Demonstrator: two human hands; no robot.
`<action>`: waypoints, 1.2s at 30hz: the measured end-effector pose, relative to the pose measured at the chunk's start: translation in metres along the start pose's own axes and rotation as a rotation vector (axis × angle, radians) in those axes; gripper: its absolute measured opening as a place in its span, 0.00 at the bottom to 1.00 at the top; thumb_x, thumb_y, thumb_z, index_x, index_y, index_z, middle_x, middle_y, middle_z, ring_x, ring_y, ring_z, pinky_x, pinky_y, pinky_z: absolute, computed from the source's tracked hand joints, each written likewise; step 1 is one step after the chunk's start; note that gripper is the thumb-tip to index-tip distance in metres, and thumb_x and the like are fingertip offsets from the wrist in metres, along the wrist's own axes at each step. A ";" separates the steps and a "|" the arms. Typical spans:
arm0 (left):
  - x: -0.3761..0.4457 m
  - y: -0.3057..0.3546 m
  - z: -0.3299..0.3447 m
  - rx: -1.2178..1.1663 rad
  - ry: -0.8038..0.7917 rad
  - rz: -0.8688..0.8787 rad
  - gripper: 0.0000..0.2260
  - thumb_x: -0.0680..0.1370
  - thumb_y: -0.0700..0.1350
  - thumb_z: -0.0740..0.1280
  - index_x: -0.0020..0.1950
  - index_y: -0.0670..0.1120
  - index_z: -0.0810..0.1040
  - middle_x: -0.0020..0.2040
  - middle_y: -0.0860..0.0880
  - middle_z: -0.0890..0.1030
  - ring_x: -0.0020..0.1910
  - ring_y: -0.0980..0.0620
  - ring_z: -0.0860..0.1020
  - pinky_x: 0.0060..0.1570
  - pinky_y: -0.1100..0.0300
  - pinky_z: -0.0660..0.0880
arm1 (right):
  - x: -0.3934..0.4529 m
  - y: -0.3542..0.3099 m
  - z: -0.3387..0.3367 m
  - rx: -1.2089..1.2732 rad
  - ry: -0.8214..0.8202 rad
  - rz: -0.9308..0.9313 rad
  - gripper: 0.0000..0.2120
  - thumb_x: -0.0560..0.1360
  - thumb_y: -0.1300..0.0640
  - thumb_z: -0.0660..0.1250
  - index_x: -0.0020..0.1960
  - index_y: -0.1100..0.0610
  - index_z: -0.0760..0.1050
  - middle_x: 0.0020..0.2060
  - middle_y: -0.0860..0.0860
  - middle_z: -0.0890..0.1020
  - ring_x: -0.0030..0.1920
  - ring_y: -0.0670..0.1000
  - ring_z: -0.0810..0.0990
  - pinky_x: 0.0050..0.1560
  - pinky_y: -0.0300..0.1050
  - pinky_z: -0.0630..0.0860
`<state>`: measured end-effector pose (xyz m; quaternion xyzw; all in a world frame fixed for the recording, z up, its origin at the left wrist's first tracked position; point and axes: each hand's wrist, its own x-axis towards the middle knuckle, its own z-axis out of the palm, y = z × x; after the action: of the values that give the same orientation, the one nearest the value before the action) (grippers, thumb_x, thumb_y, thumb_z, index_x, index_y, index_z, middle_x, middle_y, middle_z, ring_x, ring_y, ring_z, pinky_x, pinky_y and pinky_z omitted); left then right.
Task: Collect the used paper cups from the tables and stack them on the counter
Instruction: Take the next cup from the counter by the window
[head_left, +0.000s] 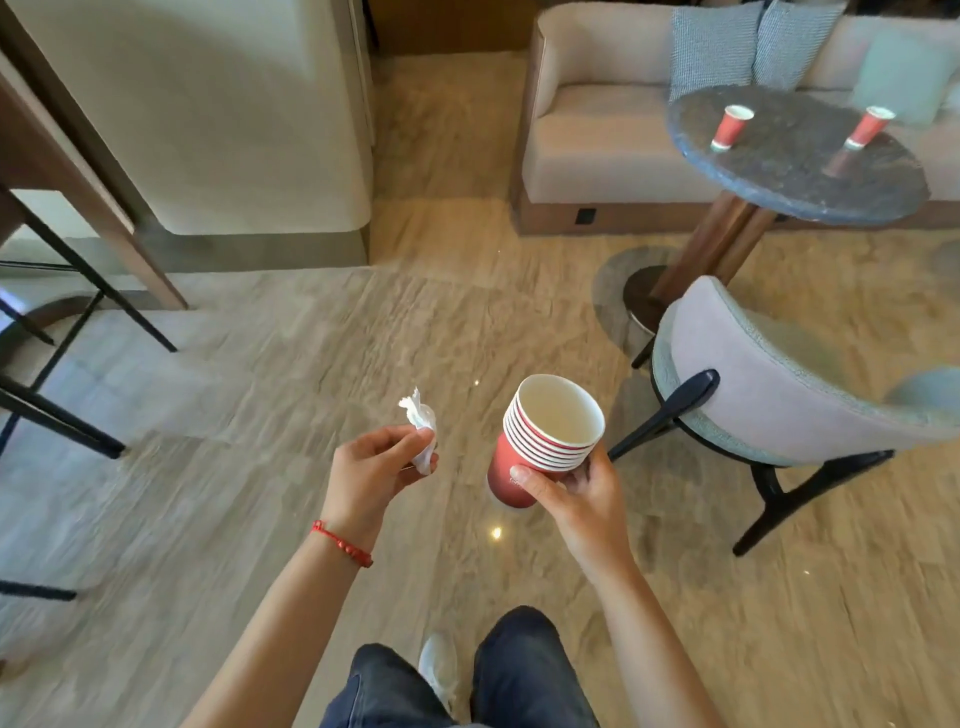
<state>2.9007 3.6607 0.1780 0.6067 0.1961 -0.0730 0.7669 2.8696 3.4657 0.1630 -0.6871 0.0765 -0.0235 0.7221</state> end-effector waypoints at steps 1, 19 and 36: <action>0.014 0.004 0.002 -0.001 0.000 -0.006 0.08 0.72 0.37 0.70 0.32 0.43 0.83 0.31 0.46 0.80 0.32 0.51 0.80 0.36 0.62 0.79 | 0.014 0.001 0.001 0.002 0.002 0.006 0.30 0.58 0.52 0.78 0.58 0.49 0.74 0.51 0.45 0.83 0.55 0.47 0.81 0.53 0.42 0.77; 0.272 0.103 0.070 -0.074 0.218 0.020 0.07 0.72 0.37 0.70 0.34 0.41 0.82 0.32 0.43 0.78 0.31 0.52 0.79 0.35 0.62 0.79 | 0.360 -0.023 0.034 -0.014 -0.214 -0.024 0.29 0.58 0.52 0.79 0.57 0.50 0.74 0.51 0.46 0.83 0.54 0.46 0.81 0.49 0.35 0.76; 0.457 0.206 -0.041 -0.212 0.473 0.072 0.04 0.73 0.37 0.69 0.38 0.38 0.81 0.34 0.43 0.80 0.32 0.51 0.80 0.39 0.60 0.80 | 0.555 -0.031 0.240 -0.105 -0.488 -0.028 0.31 0.55 0.48 0.78 0.56 0.53 0.75 0.49 0.48 0.84 0.51 0.46 0.82 0.49 0.36 0.76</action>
<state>3.3806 3.8099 0.1781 0.5297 0.3546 0.1192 0.7612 3.4535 3.6239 0.1609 -0.7100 -0.1083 0.1372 0.6822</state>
